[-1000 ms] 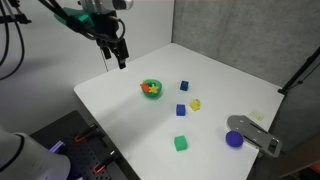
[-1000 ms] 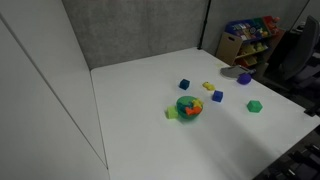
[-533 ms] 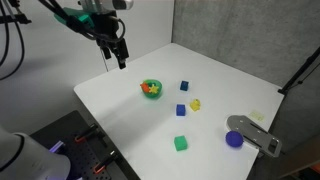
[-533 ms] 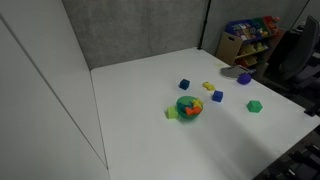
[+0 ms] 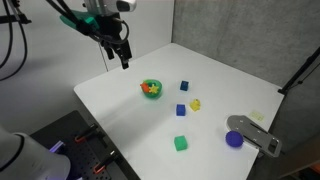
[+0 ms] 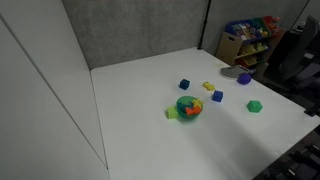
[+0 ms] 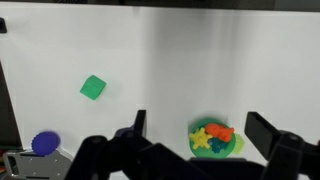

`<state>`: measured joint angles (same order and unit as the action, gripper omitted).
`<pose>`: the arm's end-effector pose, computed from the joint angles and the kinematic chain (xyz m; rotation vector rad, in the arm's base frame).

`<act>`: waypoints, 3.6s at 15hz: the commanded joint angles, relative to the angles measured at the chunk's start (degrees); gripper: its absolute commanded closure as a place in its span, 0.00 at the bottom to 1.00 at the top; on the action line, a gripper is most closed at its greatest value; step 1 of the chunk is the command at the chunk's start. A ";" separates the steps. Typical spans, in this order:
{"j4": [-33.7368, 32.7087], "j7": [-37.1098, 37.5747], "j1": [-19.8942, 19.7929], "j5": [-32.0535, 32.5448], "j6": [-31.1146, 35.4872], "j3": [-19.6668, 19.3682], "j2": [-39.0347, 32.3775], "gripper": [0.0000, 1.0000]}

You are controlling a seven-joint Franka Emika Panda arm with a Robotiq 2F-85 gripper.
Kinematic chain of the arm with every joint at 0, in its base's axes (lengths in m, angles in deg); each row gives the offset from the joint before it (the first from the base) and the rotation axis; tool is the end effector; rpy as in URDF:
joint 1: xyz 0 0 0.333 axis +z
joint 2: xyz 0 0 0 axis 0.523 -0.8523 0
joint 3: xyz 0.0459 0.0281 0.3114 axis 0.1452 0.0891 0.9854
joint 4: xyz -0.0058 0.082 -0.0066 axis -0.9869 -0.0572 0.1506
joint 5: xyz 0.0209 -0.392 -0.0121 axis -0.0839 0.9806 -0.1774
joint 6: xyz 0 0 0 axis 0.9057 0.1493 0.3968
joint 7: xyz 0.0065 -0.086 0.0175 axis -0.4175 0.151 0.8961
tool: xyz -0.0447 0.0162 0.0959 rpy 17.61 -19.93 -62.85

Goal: Pick up the yellow toy from the right side of the table and put it in the green bowl

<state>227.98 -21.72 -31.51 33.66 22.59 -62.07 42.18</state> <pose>0.3759 -0.0007 0.4740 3.1232 -0.0360 -0.0028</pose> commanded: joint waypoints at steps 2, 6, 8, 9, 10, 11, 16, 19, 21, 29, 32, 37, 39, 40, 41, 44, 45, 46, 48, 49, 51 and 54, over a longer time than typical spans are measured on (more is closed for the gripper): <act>-4.19 1.17 -0.24 -0.36 3.15 0.48 -6.57 0.00; -8.23 0.38 -0.37 -0.37 5.82 -0.09 -13.08 0.00; -10.63 -0.32 -0.67 0.22 6.95 -0.45 -16.77 0.00; -11.78 -0.45 -0.91 0.35 7.45 -0.71 -18.58 0.00; -13.01 -0.48 -1.15 0.26 7.74 -1.03 -20.37 0.00; -14.27 -0.45 -1.55 0.25 8.48 -1.47 -22.43 0.00; -20.57 -1.13 -3.01 -0.58 11.50 -3.40 -32.23 0.00; -25.39 -1.75 -3.71 -0.69 12.31 -4.08 -38.04 0.00; -29.15 -2.02 -4.24 -0.88 12.41 -4.41 -42.14 0.00; -47.40 -3.97 -6.27 -1.06 11.55 -4.22 -59.56 0.00; -53.26 -3.82 -6.55 -1.04 12.11 -3.93 -65.61 0.00; -61.41 -3.10 -6.73 -1.33 13.76 -3.48 -74.85 0.00; -63.88 -2.96 -6.45 -0.71 13.86 -3.64 -77.31 0.00; -64.92 -3.25 -6.38 -0.46 13.11 -3.63 -78.16 0.00; -60.69 -2.24 -5.97 -0.22 14.36 -4.04 -75.70 0.00; -62.81 -2.24 -5.97 -0.22 14.35 -4.00 -77.59 0.00; -62.95 -2.24 -5.97 -0.22 14.34 -4.00 -77.62 0.00; -63.05 -2.24 -5.97 -0.22 14.33 -4.00 -77.62 0.00; -63.32 -1.38 -5.83 0.03 15.20 -4.48 -78.09 0.00; -63.69 -2.00 -6.27 -0.29 15.08 -4.23 -78.61 0.00; -64.36 -2.65 -7.15 -1.00 16.18 -3.92 -80.03 0.00; -65.27 -3.40 -8.32 -1.27 19.48 -3.71 -83.17 0.00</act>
<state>165.05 -23.84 -38.33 33.40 39.76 -66.32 -37.71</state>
